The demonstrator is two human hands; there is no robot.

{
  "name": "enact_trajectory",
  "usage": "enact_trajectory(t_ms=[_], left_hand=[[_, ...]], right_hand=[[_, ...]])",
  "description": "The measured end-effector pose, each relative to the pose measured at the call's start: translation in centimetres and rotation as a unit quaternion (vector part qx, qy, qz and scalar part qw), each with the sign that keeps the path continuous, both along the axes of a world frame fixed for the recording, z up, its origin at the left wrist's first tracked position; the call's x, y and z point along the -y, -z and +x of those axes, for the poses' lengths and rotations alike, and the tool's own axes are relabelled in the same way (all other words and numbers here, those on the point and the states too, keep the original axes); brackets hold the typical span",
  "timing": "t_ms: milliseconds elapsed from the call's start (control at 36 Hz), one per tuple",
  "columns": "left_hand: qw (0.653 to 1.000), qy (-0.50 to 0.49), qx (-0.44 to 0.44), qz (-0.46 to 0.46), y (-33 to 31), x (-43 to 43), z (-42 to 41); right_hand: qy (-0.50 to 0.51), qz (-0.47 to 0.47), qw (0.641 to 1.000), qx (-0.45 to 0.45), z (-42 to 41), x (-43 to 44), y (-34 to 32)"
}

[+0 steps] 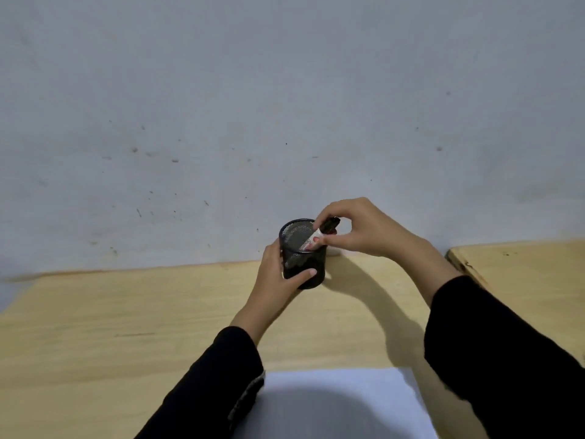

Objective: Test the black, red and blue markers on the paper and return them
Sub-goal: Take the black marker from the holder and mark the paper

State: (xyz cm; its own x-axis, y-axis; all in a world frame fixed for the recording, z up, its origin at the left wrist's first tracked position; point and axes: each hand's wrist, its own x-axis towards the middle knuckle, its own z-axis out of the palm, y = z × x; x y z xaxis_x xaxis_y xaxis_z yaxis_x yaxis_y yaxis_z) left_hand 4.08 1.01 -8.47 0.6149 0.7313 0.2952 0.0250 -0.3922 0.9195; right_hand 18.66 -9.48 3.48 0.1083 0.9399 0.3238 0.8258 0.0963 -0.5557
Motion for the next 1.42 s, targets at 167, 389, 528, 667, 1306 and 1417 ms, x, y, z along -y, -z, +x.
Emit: enact_trajectory(t_ms=[167,389,528,667,1306,1417], left_hand=[[1.000,-0.016,-0.001,-0.014,-1.3,0.9,-0.6],[0.995,-0.101,0.001,0.004,-4.0,4.0,-2.7],[0.996,-0.055,0.062,0.030,-7.2,6.6,-5.9],[0.992,0.048,0.118,0.023,-10.1,9.5,-9.1],[0.983,-0.020,0.176,-0.053,-8.5,11.3,-14.4],[0.966,-0.032,0.218,-0.133,-7.4,11.3,-15.3]], right_hand=[[0.066,0.113,0.990,-0.058,-2.9,3.5,-2.5],[0.111,0.229,0.932,-0.258,-7.4,7.9,-2.5],[0.127,0.198,0.938,-0.254,-9.8,10.0,-0.4],[0.141,0.161,0.948,-0.235,-12.0,11.2,1.8],[0.095,0.082,0.965,-0.232,-14.7,14.5,3.2],[0.092,0.134,0.926,-0.340,-14.5,14.8,3.0]])
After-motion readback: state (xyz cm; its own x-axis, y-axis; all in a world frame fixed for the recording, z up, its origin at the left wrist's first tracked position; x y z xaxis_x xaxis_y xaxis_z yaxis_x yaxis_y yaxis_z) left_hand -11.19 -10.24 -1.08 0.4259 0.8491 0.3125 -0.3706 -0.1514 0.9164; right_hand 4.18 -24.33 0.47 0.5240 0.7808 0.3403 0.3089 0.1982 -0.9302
